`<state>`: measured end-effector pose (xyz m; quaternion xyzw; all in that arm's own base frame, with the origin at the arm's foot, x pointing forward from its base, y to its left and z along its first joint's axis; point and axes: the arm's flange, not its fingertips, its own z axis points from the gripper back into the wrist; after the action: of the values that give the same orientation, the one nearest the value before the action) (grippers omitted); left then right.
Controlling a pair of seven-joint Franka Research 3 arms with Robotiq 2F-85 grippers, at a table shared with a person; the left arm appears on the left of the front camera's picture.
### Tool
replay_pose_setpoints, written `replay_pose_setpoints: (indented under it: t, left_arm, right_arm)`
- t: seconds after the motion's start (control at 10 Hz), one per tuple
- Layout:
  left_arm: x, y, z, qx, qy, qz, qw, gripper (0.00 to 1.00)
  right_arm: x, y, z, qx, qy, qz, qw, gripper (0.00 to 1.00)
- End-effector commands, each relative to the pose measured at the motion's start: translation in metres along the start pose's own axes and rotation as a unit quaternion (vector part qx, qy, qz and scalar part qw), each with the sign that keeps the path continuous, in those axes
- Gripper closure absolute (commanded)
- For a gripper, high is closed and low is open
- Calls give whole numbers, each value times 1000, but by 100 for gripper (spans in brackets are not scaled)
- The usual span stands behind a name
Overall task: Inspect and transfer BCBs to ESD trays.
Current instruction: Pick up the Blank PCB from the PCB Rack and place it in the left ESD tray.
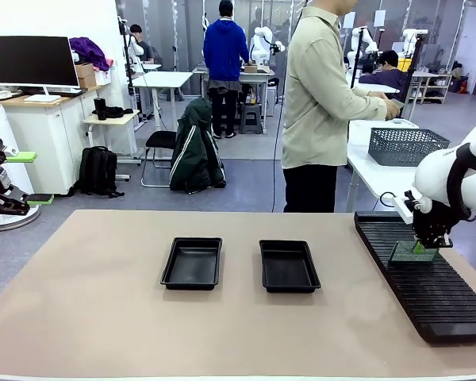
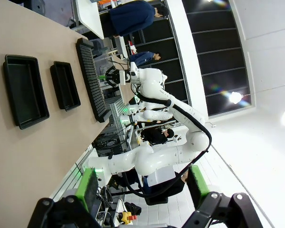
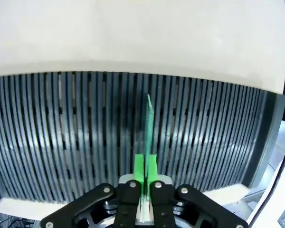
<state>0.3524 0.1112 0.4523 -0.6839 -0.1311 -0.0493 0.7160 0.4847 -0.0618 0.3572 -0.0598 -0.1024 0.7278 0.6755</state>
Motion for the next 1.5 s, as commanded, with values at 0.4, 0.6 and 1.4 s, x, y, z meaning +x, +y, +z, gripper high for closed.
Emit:
replay_pose_setpoints:
  t: [0.4,0.6,1.4]
  left_arm:
    - [0,0,0,-1,-2,0,1000,0]
    - [0,0,0,-1,-2,0,1000,0]
    - [0,0,0,-1,-2,0,1000,0]
  right_arm:
    - [0,0,0,-1,0,-3,1000,100]
    - [0,0,0,-1,0,-3,1000,100]
    - [0,0,0,-1,0,-3,1000,100]
